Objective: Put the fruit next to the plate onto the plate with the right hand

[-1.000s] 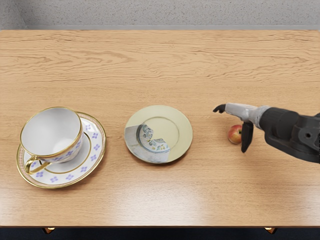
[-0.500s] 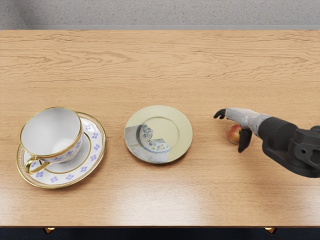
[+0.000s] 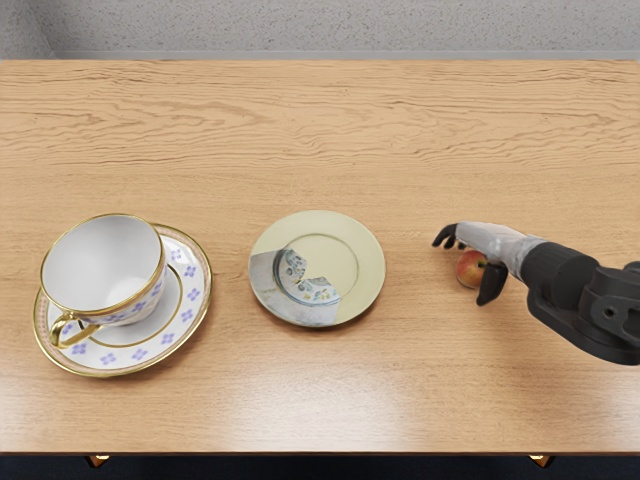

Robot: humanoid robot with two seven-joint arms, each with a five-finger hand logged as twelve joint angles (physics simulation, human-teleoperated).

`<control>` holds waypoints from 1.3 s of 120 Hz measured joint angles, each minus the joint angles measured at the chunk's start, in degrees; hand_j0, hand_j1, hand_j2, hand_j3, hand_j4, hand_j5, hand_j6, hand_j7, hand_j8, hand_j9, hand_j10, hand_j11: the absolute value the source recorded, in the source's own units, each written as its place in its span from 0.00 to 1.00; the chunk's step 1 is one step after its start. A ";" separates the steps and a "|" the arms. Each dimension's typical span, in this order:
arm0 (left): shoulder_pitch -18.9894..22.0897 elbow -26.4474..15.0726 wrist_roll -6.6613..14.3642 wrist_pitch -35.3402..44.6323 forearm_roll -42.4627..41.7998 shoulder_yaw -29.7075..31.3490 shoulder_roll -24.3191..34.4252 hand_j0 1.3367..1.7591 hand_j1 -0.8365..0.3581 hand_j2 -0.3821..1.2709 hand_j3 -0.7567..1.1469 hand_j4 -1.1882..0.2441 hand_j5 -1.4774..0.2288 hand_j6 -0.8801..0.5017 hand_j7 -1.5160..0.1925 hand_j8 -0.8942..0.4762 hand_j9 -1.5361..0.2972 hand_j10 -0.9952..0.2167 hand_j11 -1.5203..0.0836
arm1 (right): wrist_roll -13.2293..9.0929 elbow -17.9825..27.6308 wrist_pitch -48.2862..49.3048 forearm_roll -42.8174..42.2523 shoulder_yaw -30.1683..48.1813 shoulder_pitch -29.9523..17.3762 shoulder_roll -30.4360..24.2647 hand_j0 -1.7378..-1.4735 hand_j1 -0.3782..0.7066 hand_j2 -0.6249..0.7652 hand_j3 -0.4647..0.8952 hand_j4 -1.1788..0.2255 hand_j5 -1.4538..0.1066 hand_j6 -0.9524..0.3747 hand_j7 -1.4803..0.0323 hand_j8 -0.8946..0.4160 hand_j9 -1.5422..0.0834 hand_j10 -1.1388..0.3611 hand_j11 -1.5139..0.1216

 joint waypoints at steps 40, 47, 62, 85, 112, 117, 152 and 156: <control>0.00 0.00 0.00 -0.04 0.01 0.00 0.00 0.76 0.75 0.26 0.40 0.66 0.68 0.46 0.70 0.47 0.66 0.62 0.75 | 0.00 -0.14 -0.16 0.00 0.07 -0.13 -0.24 0.30 0.51 0.39 0.34 0.53 0.57 0.39 0.60 0.36 0.60 0.47 0.58; 0.00 0.00 0.00 -0.02 0.02 0.00 0.00 0.76 0.75 0.26 0.40 0.66 0.68 0.46 0.70 0.47 0.66 0.62 0.75 | 0.00 -0.22 -0.15 0.02 0.11 -0.22 -0.25 0.30 0.53 0.40 0.34 0.50 0.54 0.36 0.57 0.38 0.57 0.44 0.55; 0.00 0.00 0.00 -0.01 0.01 0.00 0.00 0.76 0.75 0.26 0.40 0.66 0.68 0.46 0.70 0.47 0.66 0.62 0.75 | -0.04 -0.65 -0.08 0.18 0.28 -0.35 -0.17 0.32 0.55 0.40 0.34 0.46 0.47 0.34 0.52 0.43 0.51 0.46 0.49; 0.00 0.00 0.00 -0.01 -0.01 0.00 0.00 0.76 0.75 0.26 0.40 0.66 0.68 0.46 0.70 0.47 0.66 0.62 0.75 | -0.06 -1.50 -0.03 0.49 0.94 -0.03 0.24 0.33 0.56 0.48 0.34 0.43 0.42 0.33 0.47 0.43 0.46 0.46 0.44; 0.00 0.00 0.00 -0.01 0.01 0.00 0.00 0.76 0.75 0.26 0.40 0.66 0.68 0.46 0.70 0.47 0.66 0.62 0.75 | -0.03 -2.56 -0.10 0.58 3.63 0.48 2.34 0.32 0.57 0.60 0.34 0.40 0.40 0.27 0.44 0.37 0.44 0.43 0.42; 0.00 0.00 0.00 -0.02 0.01 0.00 0.00 0.76 0.75 0.26 0.40 0.66 0.68 0.46 0.70 0.47 0.66 0.62 0.75 | -0.04 -2.65 -0.08 0.60 3.95 0.57 2.62 0.32 0.57 0.60 0.34 0.40 0.40 0.26 0.44 0.37 0.44 0.42 0.42; 0.00 0.00 0.00 0.00 -0.01 0.01 0.00 0.76 0.75 0.26 0.40 0.66 0.68 0.46 0.70 0.47 0.66 0.62 0.75 | -0.03 -4.55 -0.06 2.70 4.99 6.04 9.88 0.31 0.58 0.64 0.34 0.39 0.39 0.25 0.43 0.35 0.43 0.42 0.42; 0.00 0.00 0.00 0.00 0.00 0.01 0.00 0.76 0.75 0.26 0.40 0.66 0.68 0.46 0.70 0.47 0.66 0.62 0.75 | -0.03 -4.61 -0.04 2.86 5.01 6.76 11.10 0.31 0.57 0.63 0.34 0.39 0.39 0.25 0.43 0.35 0.43 0.41 0.42</control>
